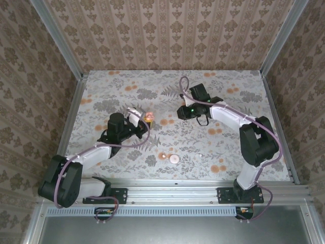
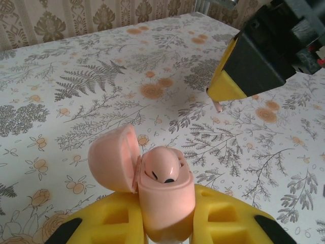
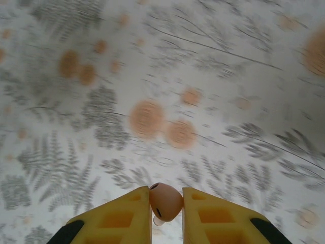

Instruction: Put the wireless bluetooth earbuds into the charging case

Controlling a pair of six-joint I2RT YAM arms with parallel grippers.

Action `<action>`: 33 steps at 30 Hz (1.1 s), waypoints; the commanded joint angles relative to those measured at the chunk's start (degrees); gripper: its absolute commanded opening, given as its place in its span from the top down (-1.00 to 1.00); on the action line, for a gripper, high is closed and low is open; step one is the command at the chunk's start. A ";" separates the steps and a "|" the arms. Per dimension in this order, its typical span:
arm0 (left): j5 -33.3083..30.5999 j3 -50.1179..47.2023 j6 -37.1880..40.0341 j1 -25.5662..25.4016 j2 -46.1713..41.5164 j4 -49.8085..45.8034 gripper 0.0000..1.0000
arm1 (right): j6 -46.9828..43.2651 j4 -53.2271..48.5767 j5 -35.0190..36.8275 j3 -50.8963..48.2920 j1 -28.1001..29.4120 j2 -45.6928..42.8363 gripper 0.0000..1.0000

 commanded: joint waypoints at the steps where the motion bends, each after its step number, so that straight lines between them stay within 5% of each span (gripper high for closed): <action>1: -0.42 -1.31 -0.31 -0.18 -2.33 1.04 1.00 | 1.30 9.41 -3.15 -2.44 2.57 -4.24 0.62; 16: 1.84 -4.49 0.87 -2.50 -8.87 1.54 1.00 | 3.60 33.03 -11.16 -11.71 8.92 -12.07 0.65; 33: 0.98 -2.90 1.29 -2.97 -12.89 -0.50 0.99 | 4.01 40.21 -12.97 -11.26 12.49 -10.34 0.65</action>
